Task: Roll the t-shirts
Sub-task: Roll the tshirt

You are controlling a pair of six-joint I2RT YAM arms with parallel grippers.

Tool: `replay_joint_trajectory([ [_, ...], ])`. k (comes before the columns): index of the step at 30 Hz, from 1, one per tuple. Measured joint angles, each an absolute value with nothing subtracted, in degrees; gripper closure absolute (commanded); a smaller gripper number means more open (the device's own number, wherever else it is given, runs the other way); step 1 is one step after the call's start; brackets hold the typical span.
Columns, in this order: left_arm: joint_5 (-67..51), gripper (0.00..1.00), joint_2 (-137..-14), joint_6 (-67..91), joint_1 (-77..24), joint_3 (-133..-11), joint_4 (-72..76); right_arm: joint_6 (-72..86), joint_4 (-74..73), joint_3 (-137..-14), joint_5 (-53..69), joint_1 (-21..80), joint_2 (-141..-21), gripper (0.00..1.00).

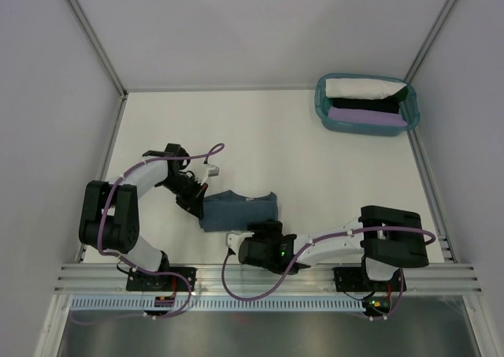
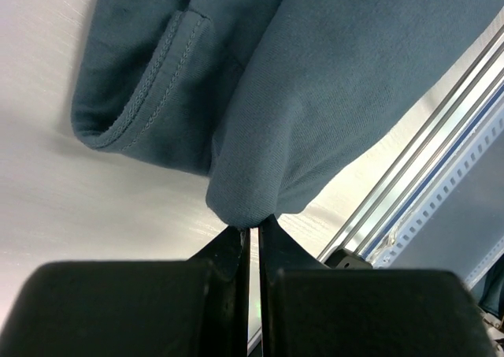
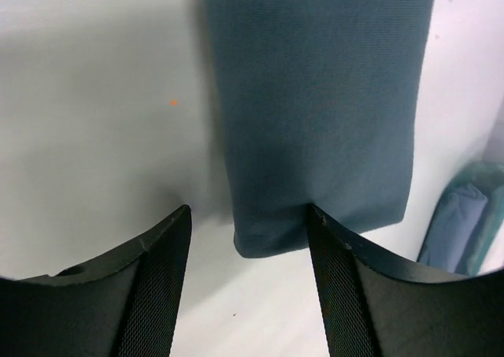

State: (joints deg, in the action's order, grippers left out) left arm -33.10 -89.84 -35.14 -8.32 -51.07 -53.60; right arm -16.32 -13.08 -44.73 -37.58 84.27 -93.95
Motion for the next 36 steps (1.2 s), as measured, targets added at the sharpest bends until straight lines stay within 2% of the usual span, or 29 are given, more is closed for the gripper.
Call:
replay_joint_trajectory([
  [2,-33.08,0.98,-89.82,-35.14,-8.32,-51.07,-53.6,-16.34,-11.44,-44.73,-40.16,84.18,-95.39,0.34],
  [6,-32.99,0.98,-89.78,-35.14,-8.32,-51.07,-53.6,-16.32,-9.08,-44.95,-44.07,83.24,-97.97,0.43],
  [9,-32.77,0.98,-89.49,-35.14,-8.32,-51.07,-53.6,-16.36,-7.7,-45.45,-46.02,82.26,-100.2,0.58],
  [10,-32.67,0.98,-89.34,-35.14,-8.32,-51.07,-53.6,-16.38,-7.38,-45.6,-46.76,82.04,-101.08,0.7],
  [12,-32.49,0.96,-89.17,-35.14,-8.34,-51.07,-53.6,-16.51,-6.87,-45.91,-47.16,81.76,-102.54,0.79],
  [13,-32.42,0.92,-89.08,-35.14,-8.34,-51.07,-53.6,-16.62,-6.63,-45.93,-47.46,81.73,-103.02,0.89],
  [16,-31.94,0.79,-88.38,-35.16,-8.38,-51.07,-53.6,-16.8,-6.13,-45.91,-47.42,81.45,-103.28,1.0],
  [22,-31.09,0.65,-85.3,-35.83,-8.36,-52.8,-55.0,-16.75,-5.21,-44.14,-40.69,78.98,-98.89,1.0],
  [24,-31.14,0.64,-84.73,-36.51,-8.36,-54.63,-55.68,-16.75,-5.65,-43.48,-35.38,77.58,-96.01,1.0],
  [27,-31.18,0.5,-82.96,-37.87,-8.36,-56.49,-56.16,-16.73,-8.08,-43.79,-27.07,75.61,-92.44,1.0],
  [28,-31.27,0.41,-81.95,-38.52,-8.36,-56.86,-56.4,-16.75,-8.82,-44.07,-24.84,75.07,-91.72,1.0],
  [30,-31.73,0.33,-79.31,-40.05,-8.36,-57.34,-56.99,-16.8,-11.14,-45.19,-17.63,73.19,-90.08,1.0],
  [36,-33.36,0.3,-70.5,-46.89,-11.03,-59.46,-57.36,-16.08,-13.3,-46.65,-1.15,66.15,-87.94,1.0],
])
